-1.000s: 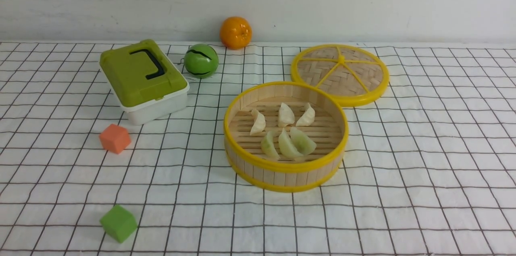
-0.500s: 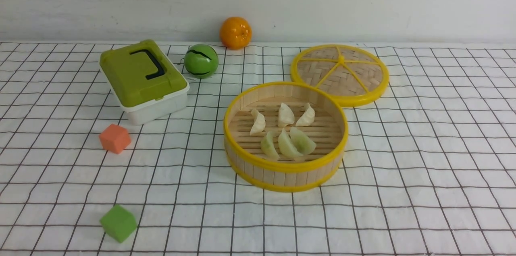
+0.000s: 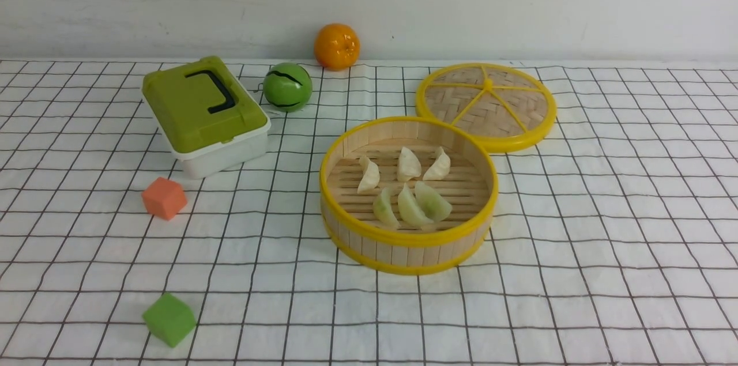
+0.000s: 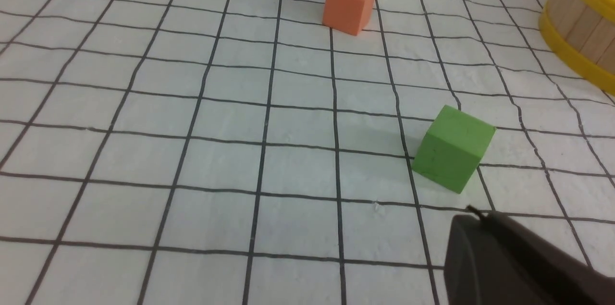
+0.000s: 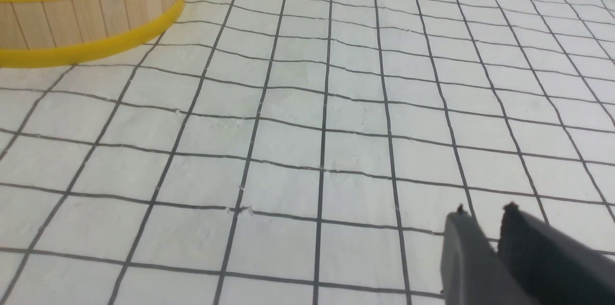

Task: Put the dumplings into the steamer on the table with the white tablecloth.

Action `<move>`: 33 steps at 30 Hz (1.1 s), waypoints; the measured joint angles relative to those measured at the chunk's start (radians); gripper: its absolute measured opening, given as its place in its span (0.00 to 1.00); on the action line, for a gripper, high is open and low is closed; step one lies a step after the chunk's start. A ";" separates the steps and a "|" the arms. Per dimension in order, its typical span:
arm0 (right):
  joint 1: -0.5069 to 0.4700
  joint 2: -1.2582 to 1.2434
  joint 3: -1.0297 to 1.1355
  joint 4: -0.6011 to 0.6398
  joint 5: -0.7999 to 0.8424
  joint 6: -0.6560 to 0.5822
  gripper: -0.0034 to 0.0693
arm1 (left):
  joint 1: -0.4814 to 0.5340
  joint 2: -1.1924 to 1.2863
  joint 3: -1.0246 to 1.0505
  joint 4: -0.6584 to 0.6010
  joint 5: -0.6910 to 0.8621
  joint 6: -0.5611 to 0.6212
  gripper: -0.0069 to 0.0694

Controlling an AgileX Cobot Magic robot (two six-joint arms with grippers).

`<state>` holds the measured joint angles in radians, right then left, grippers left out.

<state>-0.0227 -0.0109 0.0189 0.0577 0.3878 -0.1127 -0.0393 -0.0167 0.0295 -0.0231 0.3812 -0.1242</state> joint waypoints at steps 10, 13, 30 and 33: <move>0.000 0.000 0.000 0.000 0.000 0.000 0.22 | 0.000 0.000 0.000 -0.001 0.000 0.000 0.07; 0.000 0.000 0.000 0.000 0.000 0.000 0.23 | 0.000 0.000 0.000 -0.001 0.000 0.000 0.07; 0.000 0.000 0.000 0.000 0.000 0.000 0.25 | 0.000 0.000 0.000 -0.003 0.000 0.000 0.07; 0.000 0.000 0.000 0.000 0.000 0.000 0.26 | 0.000 0.000 0.000 -0.003 0.000 0.000 0.07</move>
<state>-0.0227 -0.0109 0.0189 0.0577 0.3878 -0.1127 -0.0393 -0.0167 0.0295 -0.0263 0.3812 -0.1242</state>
